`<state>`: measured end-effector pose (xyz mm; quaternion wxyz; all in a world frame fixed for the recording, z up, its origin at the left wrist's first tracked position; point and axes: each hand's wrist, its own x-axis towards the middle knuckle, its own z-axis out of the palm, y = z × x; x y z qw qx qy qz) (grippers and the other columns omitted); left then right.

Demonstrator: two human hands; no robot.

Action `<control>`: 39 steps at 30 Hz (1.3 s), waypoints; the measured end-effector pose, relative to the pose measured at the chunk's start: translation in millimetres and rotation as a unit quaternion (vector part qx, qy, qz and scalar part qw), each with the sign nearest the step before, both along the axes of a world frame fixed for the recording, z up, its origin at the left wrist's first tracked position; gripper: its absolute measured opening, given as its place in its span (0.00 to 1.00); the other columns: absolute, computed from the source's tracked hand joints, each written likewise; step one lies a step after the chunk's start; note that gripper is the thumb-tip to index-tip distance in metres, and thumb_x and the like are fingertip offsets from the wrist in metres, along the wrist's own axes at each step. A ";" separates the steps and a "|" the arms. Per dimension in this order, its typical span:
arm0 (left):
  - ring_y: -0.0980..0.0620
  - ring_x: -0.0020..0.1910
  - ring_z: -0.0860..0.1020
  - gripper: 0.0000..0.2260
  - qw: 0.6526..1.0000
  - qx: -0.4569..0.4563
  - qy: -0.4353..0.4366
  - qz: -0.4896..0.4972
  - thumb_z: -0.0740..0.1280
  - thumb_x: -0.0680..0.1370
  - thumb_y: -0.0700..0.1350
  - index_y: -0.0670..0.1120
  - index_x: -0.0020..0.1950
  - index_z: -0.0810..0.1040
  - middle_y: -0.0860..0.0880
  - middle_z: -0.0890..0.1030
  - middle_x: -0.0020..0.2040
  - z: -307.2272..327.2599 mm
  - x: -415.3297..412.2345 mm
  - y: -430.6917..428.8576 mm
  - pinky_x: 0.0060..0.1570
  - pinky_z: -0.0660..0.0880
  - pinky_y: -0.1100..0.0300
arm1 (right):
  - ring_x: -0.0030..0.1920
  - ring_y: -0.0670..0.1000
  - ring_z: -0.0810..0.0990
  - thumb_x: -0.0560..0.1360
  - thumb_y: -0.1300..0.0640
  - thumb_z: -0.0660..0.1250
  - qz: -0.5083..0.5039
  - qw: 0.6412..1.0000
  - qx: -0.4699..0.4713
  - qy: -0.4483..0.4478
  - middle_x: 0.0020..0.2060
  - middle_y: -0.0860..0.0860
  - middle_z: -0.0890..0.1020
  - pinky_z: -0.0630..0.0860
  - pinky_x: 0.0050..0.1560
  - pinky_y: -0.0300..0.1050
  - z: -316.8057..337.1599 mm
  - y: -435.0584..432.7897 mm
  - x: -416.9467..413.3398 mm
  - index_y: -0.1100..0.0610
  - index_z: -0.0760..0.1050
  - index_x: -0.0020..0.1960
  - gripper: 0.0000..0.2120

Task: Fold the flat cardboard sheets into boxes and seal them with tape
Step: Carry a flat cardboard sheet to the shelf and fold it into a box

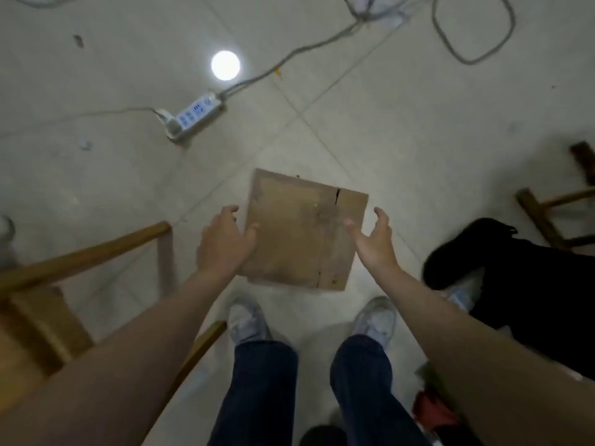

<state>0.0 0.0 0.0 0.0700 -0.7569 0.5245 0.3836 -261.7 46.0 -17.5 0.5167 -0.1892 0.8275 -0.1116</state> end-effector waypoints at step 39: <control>0.40 0.74 0.62 0.45 0.949 -0.170 0.101 0.248 0.80 0.68 0.54 0.42 0.75 0.59 0.42 0.64 0.73 157.0 -39.9 -166.8 0.69 0.64 0.49 | 0.59 0.52 0.75 0.66 0.47 0.82 -0.083 0.953 -0.261 0.133 0.60 0.51 0.75 0.72 0.56 0.45 181.7 -179.2 -34.0 0.58 0.64 0.65 0.38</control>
